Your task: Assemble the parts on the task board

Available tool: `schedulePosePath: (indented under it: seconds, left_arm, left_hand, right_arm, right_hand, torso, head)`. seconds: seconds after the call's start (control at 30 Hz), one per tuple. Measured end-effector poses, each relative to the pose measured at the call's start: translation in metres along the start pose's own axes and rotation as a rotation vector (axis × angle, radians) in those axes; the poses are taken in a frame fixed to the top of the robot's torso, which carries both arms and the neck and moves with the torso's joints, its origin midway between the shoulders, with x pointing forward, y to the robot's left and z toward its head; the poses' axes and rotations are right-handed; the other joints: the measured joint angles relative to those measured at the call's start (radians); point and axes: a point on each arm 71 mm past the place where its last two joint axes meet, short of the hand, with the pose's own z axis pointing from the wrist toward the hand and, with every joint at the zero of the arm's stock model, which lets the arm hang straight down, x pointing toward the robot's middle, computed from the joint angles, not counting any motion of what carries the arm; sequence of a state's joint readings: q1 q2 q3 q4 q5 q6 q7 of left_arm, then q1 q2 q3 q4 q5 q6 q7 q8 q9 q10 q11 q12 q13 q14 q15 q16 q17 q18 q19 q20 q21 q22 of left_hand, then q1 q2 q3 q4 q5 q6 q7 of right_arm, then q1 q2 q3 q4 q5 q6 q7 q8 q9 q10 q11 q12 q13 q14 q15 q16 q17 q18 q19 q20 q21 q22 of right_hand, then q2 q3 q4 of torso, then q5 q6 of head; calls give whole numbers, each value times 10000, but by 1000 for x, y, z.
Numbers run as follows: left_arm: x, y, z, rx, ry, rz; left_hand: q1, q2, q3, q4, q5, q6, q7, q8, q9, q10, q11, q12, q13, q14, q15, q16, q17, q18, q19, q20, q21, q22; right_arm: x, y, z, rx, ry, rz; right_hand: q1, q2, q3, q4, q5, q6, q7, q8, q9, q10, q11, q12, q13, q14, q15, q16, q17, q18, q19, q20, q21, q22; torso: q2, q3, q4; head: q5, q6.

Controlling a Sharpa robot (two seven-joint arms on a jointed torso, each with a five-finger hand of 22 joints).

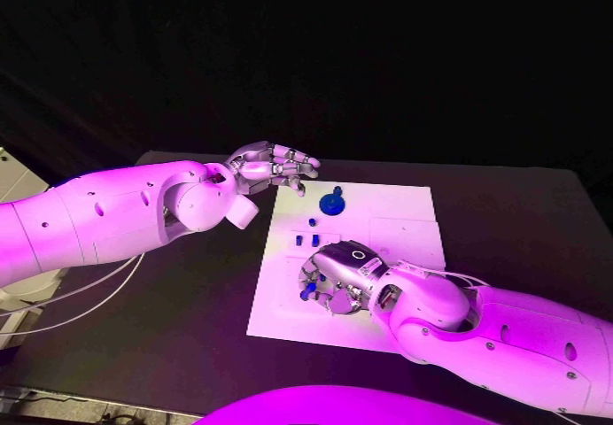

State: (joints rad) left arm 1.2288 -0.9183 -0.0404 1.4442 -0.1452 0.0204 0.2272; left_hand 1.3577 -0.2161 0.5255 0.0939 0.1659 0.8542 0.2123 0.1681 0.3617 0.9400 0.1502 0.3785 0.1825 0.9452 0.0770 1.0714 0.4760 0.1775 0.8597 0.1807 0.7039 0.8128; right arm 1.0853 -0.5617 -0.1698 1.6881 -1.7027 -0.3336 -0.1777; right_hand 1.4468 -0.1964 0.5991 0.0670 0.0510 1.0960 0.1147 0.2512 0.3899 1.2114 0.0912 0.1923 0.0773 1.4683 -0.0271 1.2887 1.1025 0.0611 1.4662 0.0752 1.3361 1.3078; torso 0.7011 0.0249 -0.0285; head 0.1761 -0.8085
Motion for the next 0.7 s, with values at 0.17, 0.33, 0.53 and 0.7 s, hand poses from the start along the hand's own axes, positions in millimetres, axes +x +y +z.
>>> schedulePosePath:
  seconds: [0.17, 0.33, 0.53, 0.7]
  left_arm:
    - [0, 0, 0, -5, -2, -2]
    - [-1, 0, 0, -11, -13, -2]
    - [-1, 0, -1, -17, -16, -4]
    - [-1, 0, -1, -25, -25, -5]
  left_hand:
    - [0, 0, 0, 0, 0, 0, 0, 0, 0, 0, 0, 0, 0, 0, 0, 0, 0, 0, 0, 0, 0, 0]
    - [0, 0, 0, 0, 0, 0, 0, 0, 0, 0, 0, 0, 0, 0, 0, 0, 0, 1, 0, 0, 0, 0]
    - [0, 0, 0, 0, 0, 0, 0, 0, 1, 1, 0, 0, 0, 0, 0, 0, 0, 1, -1, 0, 0, 1]
    - [0, 0, 0, 0, 0, 0, -1, 0, 1, 1, -1, 0, 0, 0, 0, 0, 0, 0, -1, -1, 0, 1]
  right_arm:
    - [3, 2, 3, -37, 132, -234]
    - [4, 5, 5, -60, 148, -536]
    - [5, 9, 6, -130, 160, -788]
    - [6, 11, 7, -191, 186, -865]
  right_hand:
    - [0, 0, 0, 0, 0, -1, 0, -17, -2, 0, 0, 39, 1, 0, 0, 0, 0, 1, 0, 0, 0, -1]
    - [0, 0, -1, 1, -3, -10, 6, -38, 8, 0, 0, 51, 1, 0, 0, 0, -10, 1, 0, 0, 0, -2]
    - [0, 0, -28, -24, -7, 6, 34, -59, 6, 0, 0, 52, 4, 0, 0, 0, -40, 0, 0, 0, 0, -2]
    - [-1, -1, -31, -22, -3, -212, 176, -194, 1, -25, -26, -108, 24, -2, 5, 0, -118, 1, 0, 0, -149, -2]
  torso:
    - [1, 2, 2]
    - [2, 4, 6]
    - [2, 4, 2]
    - [1, 5, 1]
  head:
    - [15, -9]
    - [18, -20]
    - [14, -17]
    - [23, -5]
